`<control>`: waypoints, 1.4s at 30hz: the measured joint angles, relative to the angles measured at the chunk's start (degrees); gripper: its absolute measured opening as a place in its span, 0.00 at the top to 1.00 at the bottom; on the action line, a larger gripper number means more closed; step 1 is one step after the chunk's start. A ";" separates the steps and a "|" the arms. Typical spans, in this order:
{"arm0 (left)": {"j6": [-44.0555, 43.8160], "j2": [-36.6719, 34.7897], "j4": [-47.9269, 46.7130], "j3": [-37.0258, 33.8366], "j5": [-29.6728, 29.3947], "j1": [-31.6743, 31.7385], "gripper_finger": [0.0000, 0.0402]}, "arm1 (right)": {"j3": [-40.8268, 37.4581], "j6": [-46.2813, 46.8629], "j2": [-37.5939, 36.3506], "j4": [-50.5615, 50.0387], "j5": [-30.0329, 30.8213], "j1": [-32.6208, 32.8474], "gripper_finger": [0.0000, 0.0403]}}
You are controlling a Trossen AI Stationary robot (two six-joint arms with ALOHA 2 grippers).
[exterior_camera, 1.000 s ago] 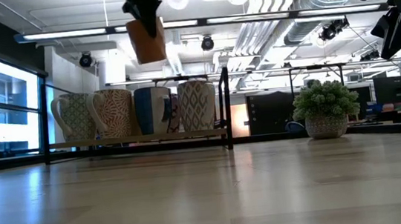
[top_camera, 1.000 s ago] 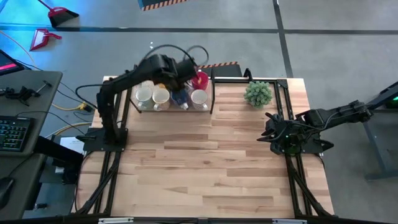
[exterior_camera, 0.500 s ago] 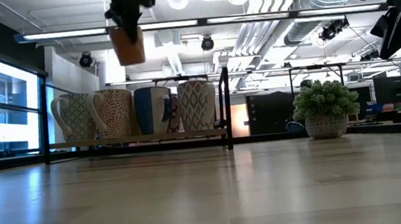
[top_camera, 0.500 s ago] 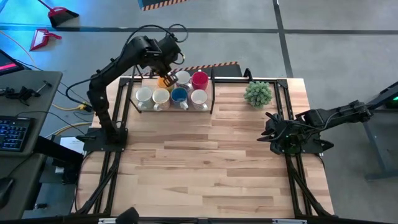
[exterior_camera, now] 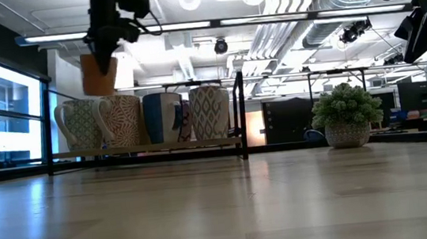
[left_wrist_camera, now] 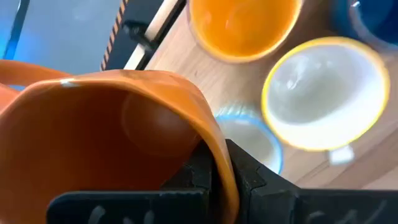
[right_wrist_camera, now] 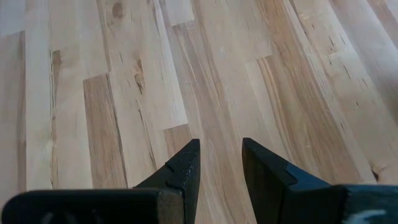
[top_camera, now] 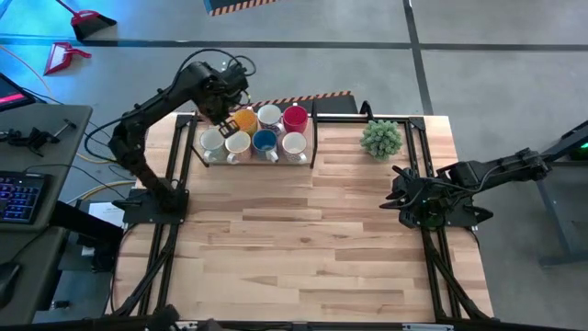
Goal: Place coffee mugs
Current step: Put the orange mug on the shelf
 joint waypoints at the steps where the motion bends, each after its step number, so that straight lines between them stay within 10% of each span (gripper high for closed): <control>1: 0.20 -0.81 0.19 -1.04 -0.04 0.41 0.99 | 0.00 0.00 0.00 0.00 0.00 0.00 0.76; 42: 10.60 3.41 15.83 -9.17 7.18 9.52 0.99 | 0.00 0.02 0.00 0.04 0.20 0.00 0.76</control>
